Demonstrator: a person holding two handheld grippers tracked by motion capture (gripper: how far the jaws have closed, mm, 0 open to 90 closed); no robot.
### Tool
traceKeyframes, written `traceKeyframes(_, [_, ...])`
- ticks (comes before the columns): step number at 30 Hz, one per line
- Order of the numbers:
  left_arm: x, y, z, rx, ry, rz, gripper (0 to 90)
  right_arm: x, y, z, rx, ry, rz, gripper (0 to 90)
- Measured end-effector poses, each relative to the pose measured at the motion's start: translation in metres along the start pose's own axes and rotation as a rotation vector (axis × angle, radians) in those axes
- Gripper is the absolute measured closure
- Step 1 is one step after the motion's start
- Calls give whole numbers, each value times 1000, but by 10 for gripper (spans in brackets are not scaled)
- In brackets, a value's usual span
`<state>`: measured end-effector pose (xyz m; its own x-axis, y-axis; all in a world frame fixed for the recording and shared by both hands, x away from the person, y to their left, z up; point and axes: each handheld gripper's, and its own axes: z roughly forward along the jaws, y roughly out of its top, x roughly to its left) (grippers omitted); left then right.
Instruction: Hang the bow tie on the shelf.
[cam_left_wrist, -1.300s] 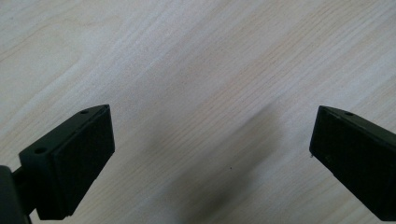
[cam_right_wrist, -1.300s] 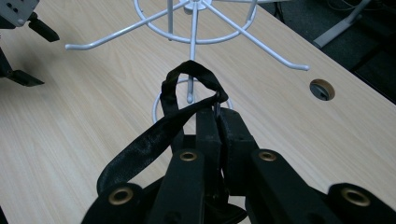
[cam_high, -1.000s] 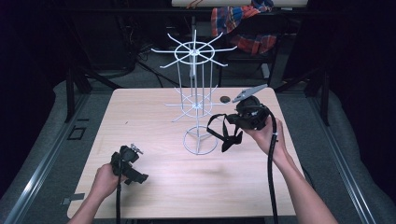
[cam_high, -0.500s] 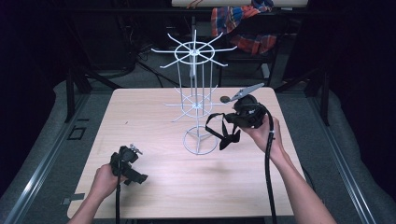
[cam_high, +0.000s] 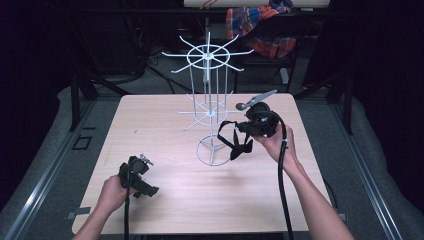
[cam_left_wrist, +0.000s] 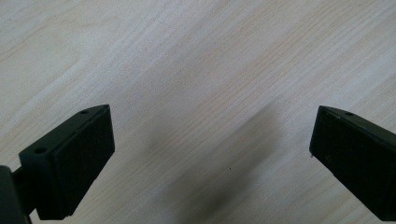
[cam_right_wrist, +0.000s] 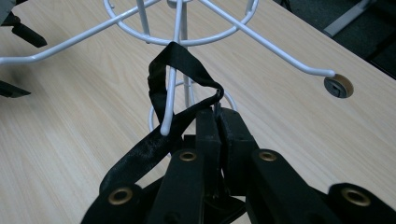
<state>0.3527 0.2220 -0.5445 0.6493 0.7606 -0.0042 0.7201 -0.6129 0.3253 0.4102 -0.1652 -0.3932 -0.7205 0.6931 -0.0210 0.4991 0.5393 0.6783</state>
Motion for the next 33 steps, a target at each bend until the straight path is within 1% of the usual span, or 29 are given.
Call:
traceKeyframes(3, [0, 0, 0, 2, -1, -1, 0, 0, 1, 4, 1, 2, -1, 870])
traceKeyframes(5, [0, 0, 0, 4, 0, 5, 0, 0, 2, 6, 3, 8, 4, 870])
traceKeyframes(9, [0, 0, 0, 1, -2, 3, 0, -2, 1, 9, -1, 12, 14, 869])
traceKeyframes(11, [0, 0, 0, 1, -2, 3, 0, -3, 0, 10, 4, 12, 15, 868])
traceKeyframes(13, [0, 0, 0, 1, -2, 4, 0, -3, -1, 12, -2, 11, 22, 868])
traceKeyframes(18, [0, 0, 0, 2, -1, 4, 0, -6, -5, 17, 6, 20, 29, 858])
traceKeyframes(21, [0, 0, 0, 0, -2, 6, 0, -7, -6, 19, -2, 28, 37, 841])
traceKeyframes(25, [-1, 1, 0, -3, -1, 2, 0, -8, -9, 22, 3, 40, 48, 788])
traceKeyframes(26, [-1, 1, 0, -3, 0, 7, 0, -8, -10, 22, 12, 34, 47, 768])
traceKeyframes(30, [-1, 2, 0, 3, -1, 12, 0, -11, -12, 20, 13, 33, 43, 700])
traceKeyframes(32, [-1, 2, 1, 1, -4, 7, 0, -13, -14, 19, 5, 31, 51, 650])
traceKeyframes(33, [-2, 3, 1, 0, -5, 6, 0, -14, -14, 17, 11, 31, 56, 616])
